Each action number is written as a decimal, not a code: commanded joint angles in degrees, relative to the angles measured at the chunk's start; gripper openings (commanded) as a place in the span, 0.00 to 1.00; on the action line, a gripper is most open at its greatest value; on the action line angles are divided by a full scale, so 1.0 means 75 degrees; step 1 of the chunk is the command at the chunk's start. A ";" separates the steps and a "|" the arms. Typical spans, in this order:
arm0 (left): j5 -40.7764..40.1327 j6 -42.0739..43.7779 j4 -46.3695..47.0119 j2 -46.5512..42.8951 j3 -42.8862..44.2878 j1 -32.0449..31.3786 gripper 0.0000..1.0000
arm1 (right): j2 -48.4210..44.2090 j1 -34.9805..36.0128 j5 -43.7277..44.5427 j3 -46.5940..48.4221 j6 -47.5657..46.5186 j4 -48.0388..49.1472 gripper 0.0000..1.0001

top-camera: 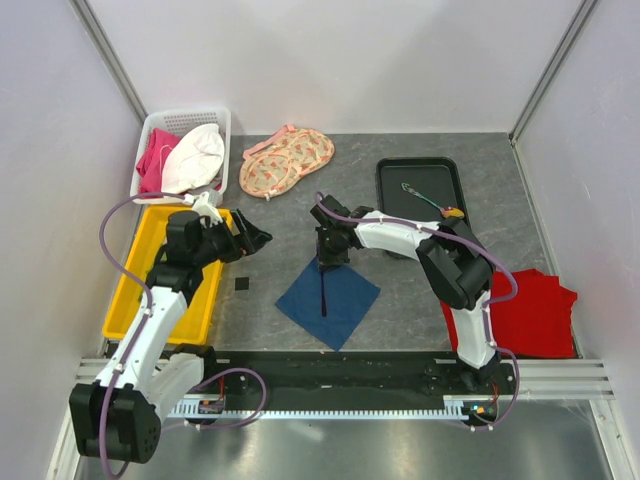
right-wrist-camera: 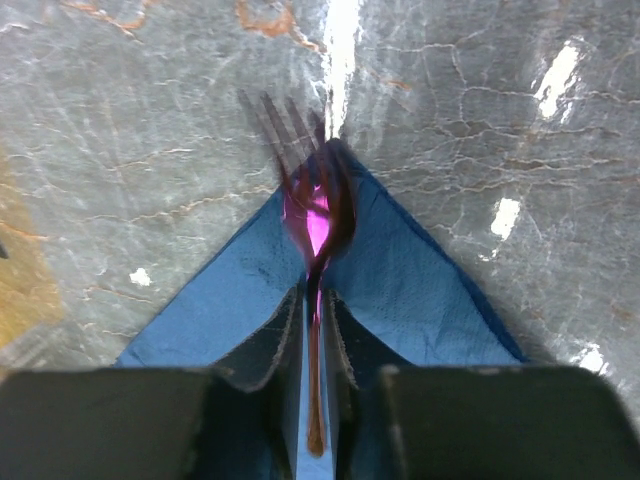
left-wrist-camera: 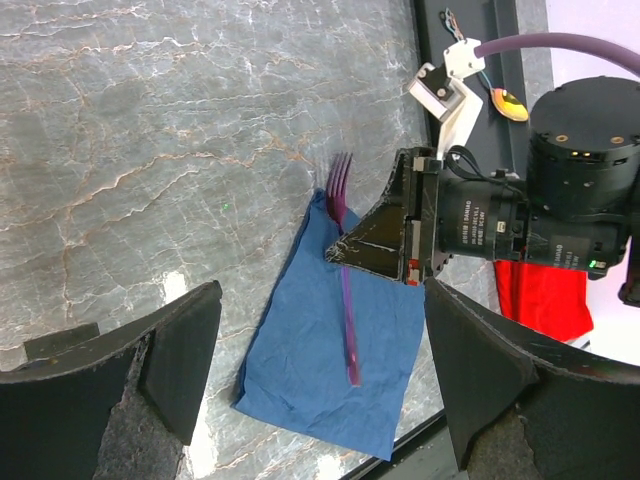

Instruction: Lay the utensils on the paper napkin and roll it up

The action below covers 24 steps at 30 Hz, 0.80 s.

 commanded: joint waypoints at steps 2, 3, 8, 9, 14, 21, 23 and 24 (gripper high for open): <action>0.0241 -0.0179 0.0379 0.0068 -0.0037 0.0100 0.89 | 0.0119 -0.0078 -0.0137 0.0247 0.0193 -0.0061 0.25; 0.0253 -0.0179 0.0402 0.0080 -0.0025 0.0111 0.89 | 0.0119 -0.0079 -0.0160 0.0246 0.0193 -0.0072 0.25; 0.0335 -0.0202 0.0438 0.0115 -0.0037 0.0147 0.89 | 0.0014 -0.0137 -0.0113 0.0246 0.0193 -0.0096 0.30; 0.0347 -0.0202 0.0438 0.0126 -0.0037 0.0147 0.89 | -0.0010 -0.0149 -0.0113 0.0269 0.0170 -0.0119 0.33; 0.0487 -0.0191 0.0414 0.0045 0.0045 0.0158 0.90 | -0.0595 -0.0196 -0.0043 0.0481 -0.0134 -0.0271 0.48; 0.0593 -0.0050 0.0321 -0.0084 0.0127 0.0158 0.90 | -0.1778 -0.0406 -0.0229 0.0610 -0.1464 -0.0214 0.52; 0.0733 0.0043 0.0320 -0.0108 0.0162 0.0158 0.90 | -0.2130 -0.0744 -0.0277 0.0727 -0.2368 -0.0236 0.52; 0.0791 0.0160 0.0332 -0.0096 0.0185 0.0158 0.90 | -0.2201 -0.0909 -0.0544 0.0878 -0.3754 -0.0399 0.52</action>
